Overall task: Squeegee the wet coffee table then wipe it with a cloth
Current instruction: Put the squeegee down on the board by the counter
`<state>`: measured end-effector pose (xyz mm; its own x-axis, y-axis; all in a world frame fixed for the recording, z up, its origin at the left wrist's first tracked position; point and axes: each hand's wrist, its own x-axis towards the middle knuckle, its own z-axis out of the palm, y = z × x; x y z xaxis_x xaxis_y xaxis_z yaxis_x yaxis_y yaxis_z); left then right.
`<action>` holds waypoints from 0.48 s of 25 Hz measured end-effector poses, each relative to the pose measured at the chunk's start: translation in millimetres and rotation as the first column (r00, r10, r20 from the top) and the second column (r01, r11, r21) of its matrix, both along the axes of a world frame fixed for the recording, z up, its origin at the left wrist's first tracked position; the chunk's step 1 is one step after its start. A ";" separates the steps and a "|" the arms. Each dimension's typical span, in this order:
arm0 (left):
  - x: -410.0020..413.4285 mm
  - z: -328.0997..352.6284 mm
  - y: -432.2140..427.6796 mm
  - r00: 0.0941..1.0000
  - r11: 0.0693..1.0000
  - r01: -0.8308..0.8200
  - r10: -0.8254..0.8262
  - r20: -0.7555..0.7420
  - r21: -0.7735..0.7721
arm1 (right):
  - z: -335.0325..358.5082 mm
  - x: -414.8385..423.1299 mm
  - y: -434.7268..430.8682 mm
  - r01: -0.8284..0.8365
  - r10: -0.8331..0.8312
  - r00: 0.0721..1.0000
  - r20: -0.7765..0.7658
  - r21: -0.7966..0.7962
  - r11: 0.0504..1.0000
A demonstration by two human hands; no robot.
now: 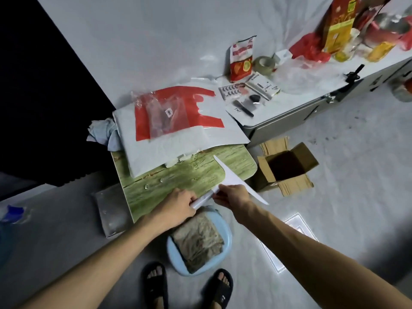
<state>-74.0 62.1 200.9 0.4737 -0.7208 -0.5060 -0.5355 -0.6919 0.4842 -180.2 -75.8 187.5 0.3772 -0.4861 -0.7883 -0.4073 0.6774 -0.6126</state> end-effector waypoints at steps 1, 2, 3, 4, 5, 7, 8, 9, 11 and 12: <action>17.6 -34.0 -3.4 1.000 1.000 0.014 -0.014 0.015 -0.008 | -32.6 17.8 -2.3 0.005 -0.005 1.000 -0.022 -0.016 1.000; 31.8 -66.3 -5.9 0.999 0.999 0.034 -0.033 0.036 -0.016 | -63.1 33.0 -3.6 0.011 -0.012 0.999 -0.045 -0.037 0.999; 45.7 -101.1 -7.2 0.997 0.998 0.052 -0.051 0.052 -0.019 | -96.0 47.7 -3.5 0.014 -0.019 0.997 -0.073 -0.060 0.998; 58.0 -131.9 -9.0 0.996 0.997 0.064 -0.062 0.063 -0.030 | -125.4 61.1 -4.9 0.014 -0.023 0.995 -0.099 -0.092 0.996; 66.7 -157.6 -8.3 0.996 0.996 0.075 -0.072 0.058 -0.046 | -149.6 71.4 -5.3 0.011 -0.025 0.992 -0.123 -0.120 0.993; 84.4 -202.0 -7.1 0.996 0.991 0.089 -0.088 0.019 -0.100 | -191.8 92.9 -8.5 0.013 -0.043 0.985 -0.169 -0.175 0.984; 93.8 -219.1 -6.9 0.995 0.988 0.095 -0.096 -0.003 -0.119 | -208.8 103.1 -9.5 0.019 -0.057 0.981 -0.186 -0.202 0.979; 103.1 -233.5 -7.0 0.995 0.987 0.099 -0.102 -0.017 -0.128 | -222.0 111.9 -10.1 0.022 -0.065 0.979 -0.192 -0.221 0.975; 119.0 -253.5 -7.4 0.995 0.987 0.097 -0.099 -0.005 -0.129 | -239.5 126.5 -7.6 0.024 -0.068 0.981 -0.183 -0.232 0.972; 125.2 -260.8 -8.6 0.994 0.986 0.106 -0.104 0.018 -0.128 | -245.7 132.6 -5.8 0.022 -0.068 0.981 -0.183 -0.242 0.970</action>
<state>51.3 53.5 -60.0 0.3970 -0.8257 -0.4008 -0.6077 -0.5638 0.5594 -47.6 -81.5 -58.2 0.2064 -0.6814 -0.7022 -0.5030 0.5417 -0.6735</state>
